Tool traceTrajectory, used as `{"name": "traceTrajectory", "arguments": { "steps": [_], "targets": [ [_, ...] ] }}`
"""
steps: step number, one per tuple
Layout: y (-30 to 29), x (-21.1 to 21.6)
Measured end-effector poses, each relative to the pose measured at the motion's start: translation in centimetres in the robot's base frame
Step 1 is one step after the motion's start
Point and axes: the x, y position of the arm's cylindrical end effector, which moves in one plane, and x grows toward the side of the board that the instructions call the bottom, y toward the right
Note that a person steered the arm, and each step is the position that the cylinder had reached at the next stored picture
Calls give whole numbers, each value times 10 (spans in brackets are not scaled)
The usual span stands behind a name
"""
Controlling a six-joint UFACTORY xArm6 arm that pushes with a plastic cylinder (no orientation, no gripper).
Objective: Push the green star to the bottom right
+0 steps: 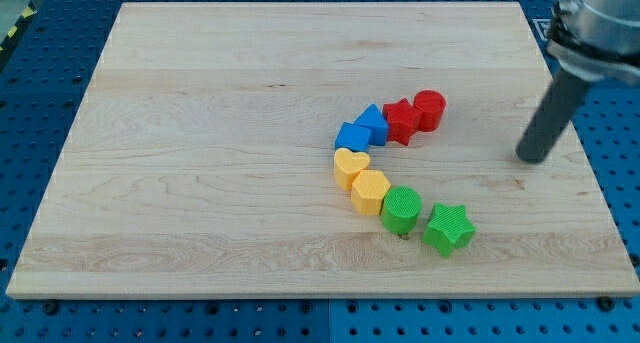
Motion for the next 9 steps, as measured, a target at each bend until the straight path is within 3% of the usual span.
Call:
{"name": "traceTrajectory", "arguments": {
  "steps": [1, 2, 6, 8, 9],
  "targets": [
    [0, 61],
    [1, 95],
    [-20, 106],
    [-130, 122],
    [-189, 102]
  ]
}}
